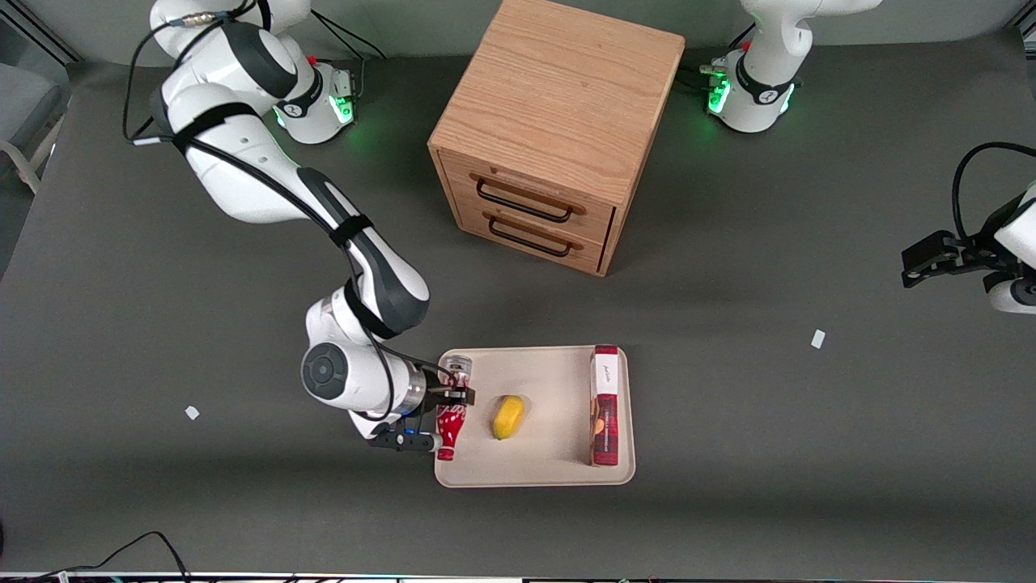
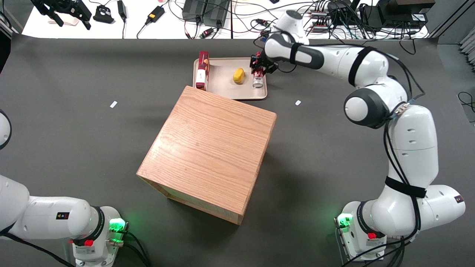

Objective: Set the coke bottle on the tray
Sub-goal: 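Carry the bottle over the white tray beside the lemon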

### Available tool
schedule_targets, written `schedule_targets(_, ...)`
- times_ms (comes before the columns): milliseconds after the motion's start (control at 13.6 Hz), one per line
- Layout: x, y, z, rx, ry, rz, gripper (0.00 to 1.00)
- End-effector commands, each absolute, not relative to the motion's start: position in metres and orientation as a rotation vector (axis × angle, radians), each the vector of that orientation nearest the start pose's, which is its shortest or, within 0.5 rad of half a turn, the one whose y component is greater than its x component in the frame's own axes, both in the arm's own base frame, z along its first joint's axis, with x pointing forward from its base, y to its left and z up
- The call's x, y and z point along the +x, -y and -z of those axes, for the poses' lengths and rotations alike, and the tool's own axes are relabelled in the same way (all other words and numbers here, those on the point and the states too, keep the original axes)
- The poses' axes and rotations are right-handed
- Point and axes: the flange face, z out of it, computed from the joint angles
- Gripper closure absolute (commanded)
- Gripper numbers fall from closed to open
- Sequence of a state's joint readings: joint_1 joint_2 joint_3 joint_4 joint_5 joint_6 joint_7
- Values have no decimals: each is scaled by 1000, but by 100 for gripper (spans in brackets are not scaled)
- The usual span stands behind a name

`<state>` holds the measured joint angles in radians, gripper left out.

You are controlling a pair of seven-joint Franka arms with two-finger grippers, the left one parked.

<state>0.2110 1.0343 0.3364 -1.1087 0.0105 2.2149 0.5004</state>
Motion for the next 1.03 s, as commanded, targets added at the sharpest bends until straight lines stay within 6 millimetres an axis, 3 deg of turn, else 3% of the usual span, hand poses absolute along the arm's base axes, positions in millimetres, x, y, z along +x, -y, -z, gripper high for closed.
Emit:
schedule_targets(0, 715, -337, -212, -2813, -233, -23, 100)
schedule_targets(74, 714, -336, -206, -2816, -244, -34, 100)
schedule_targets(147, 714, -336, -205, -2816, -247, -37, 89)
schedule_targets(221, 713, -333, -201, -2828, -246, -38, 1)
schedule_targets(737, 706, -332, -187, -2899, -193, -17, 0)
schedule_targets(958, 709, -331, -195, -2898, -200, -4, 0)
